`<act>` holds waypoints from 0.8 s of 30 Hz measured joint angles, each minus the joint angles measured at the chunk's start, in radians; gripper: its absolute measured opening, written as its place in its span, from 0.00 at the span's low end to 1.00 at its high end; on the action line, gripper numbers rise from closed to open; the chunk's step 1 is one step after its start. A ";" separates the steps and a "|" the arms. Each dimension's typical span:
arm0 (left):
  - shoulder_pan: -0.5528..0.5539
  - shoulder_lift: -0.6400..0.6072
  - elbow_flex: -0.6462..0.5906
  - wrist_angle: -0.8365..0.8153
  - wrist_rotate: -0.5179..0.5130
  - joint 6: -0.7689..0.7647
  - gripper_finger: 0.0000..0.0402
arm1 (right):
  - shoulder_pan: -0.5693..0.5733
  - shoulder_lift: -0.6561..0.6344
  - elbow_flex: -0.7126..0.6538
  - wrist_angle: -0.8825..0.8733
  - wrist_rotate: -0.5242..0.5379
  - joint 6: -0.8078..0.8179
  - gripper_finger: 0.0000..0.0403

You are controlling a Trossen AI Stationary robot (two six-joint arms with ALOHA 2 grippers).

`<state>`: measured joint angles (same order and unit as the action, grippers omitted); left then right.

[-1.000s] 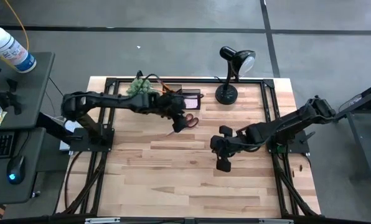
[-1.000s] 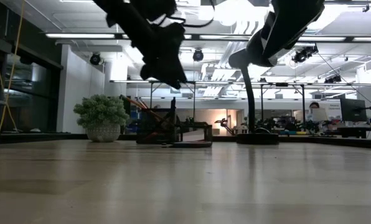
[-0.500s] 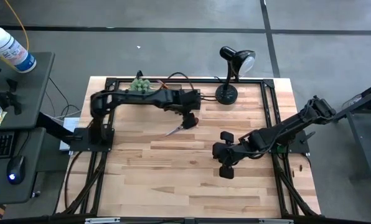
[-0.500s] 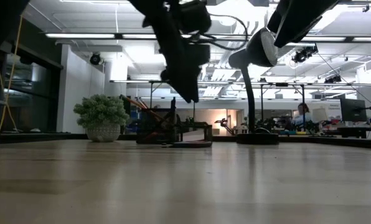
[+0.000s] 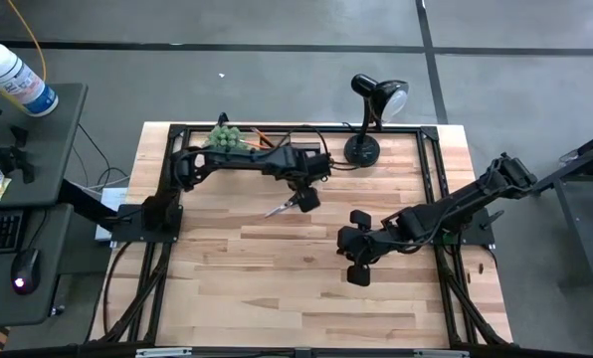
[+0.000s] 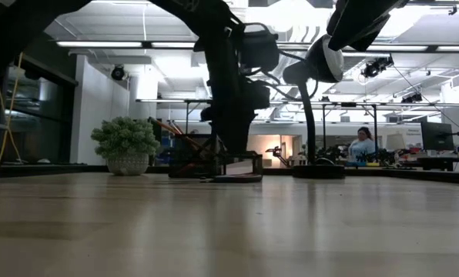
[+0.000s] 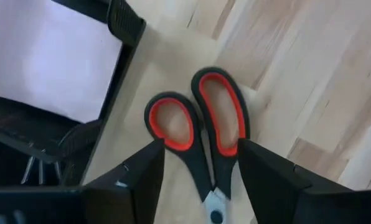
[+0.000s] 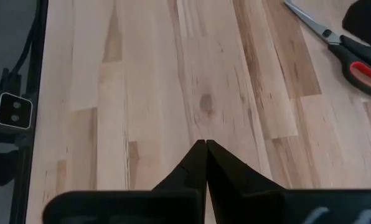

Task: Pick and place office supplies into organizer
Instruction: Put the black scissor into the black desk organizer

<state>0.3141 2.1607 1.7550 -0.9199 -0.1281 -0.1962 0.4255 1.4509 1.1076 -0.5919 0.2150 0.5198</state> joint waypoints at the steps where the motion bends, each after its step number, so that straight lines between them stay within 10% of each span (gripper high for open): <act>1: 0.000 0.003 0.000 0.005 0.003 -0.013 0.45 | 0.000 0.000 0.000 0.003 0.000 0.000 0.00; 10: 0.000 0.005 0.000 0.027 -0.012 -0.075 0.36 | 0.000 0.000 0.000 0.032 0.000 0.000 0.01; 24: 0.000 0.005 0.000 0.053 0.062 -0.092 0.70 | 0.000 0.000 0.000 0.040 0.000 0.034 0.00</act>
<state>0.3141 2.1654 1.7546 -0.8671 -0.0664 -0.2886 0.4255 1.4509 1.1076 -0.5518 0.2146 0.5533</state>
